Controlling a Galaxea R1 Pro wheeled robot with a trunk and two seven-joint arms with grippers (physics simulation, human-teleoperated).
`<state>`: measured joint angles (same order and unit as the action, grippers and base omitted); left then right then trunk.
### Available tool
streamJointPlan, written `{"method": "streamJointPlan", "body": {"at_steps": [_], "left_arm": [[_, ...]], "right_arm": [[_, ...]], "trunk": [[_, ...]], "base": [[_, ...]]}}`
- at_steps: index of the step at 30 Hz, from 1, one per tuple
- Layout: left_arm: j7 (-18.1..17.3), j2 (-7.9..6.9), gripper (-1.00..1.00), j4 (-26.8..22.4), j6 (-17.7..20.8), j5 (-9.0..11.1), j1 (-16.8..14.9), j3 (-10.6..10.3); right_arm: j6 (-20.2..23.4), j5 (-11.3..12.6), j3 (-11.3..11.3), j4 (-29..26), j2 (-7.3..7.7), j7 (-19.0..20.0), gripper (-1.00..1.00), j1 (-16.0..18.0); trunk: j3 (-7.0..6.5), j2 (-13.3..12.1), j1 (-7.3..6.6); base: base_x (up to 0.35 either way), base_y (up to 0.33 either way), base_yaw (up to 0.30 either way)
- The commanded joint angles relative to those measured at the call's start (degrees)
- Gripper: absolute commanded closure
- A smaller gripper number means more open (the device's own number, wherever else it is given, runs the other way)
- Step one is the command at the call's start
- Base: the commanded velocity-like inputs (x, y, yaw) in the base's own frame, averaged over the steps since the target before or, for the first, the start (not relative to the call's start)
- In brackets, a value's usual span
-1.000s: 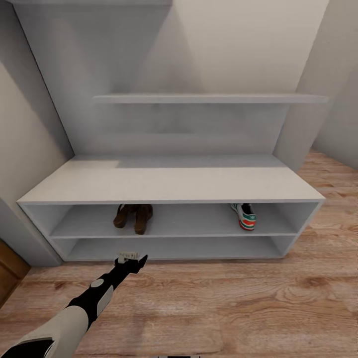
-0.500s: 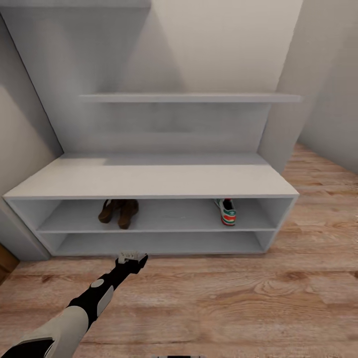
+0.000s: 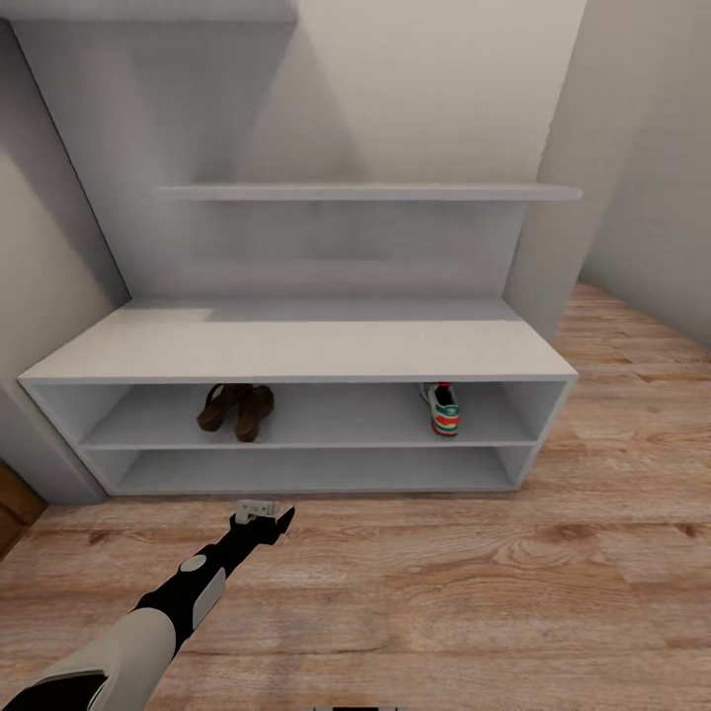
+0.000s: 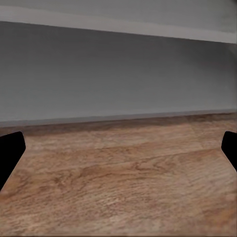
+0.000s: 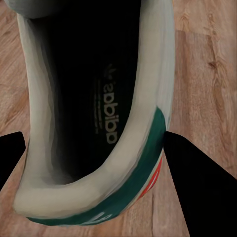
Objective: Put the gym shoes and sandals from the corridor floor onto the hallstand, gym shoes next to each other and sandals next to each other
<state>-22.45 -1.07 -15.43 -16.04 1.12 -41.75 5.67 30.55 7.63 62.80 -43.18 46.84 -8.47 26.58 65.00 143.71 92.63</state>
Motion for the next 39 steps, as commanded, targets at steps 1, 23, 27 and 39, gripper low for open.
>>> {"method": "streamJointPlan", "body": {"at_steps": [1, 23, 27, 39], "left_arm": [[-0.5, 0.02, -1.0, 0.1, 0.0, 0.1, 0.0, 0.4], [-0.4, -0.01, -1.0, 0.3, 0.0, 0.1, 0.0, 0.4], [-0.5, -0.06, -1.0, 0.3, 0.0, 0.0, 0.0, 0.4], [-11.3, -7.04, -1.0, 5.8, -4.4, 2.3, 0.2, 0.6]], "right_arm": [[0.2, 0.6, 0.0, -0.1, -0.02, -0.4, 1.0, 0.1], [0.1, 0.5, -0.3, -0.2, -2.98, -0.4, 1.0, 0.1], [0.4, 0.6, -0.4, -0.5, -3.95, -0.4, 1.0, 0.1], [0.5, 0.6, -21.4, -1.9, -19.99, -0.4, 1.0, 0.1]], "trunk": [[0.05, 0.0, -0.01], [0.05, 0.0, -0.01], [0.05, 0.0, -0.01], [0.05, 0.0, -0.01]], "base": [[-0.005, 0.0, 0.0], [-0.114, 0.0, 0.0], [-0.029, 0.0, 0.0], [-0.001, 0.0, 0.0]]}}
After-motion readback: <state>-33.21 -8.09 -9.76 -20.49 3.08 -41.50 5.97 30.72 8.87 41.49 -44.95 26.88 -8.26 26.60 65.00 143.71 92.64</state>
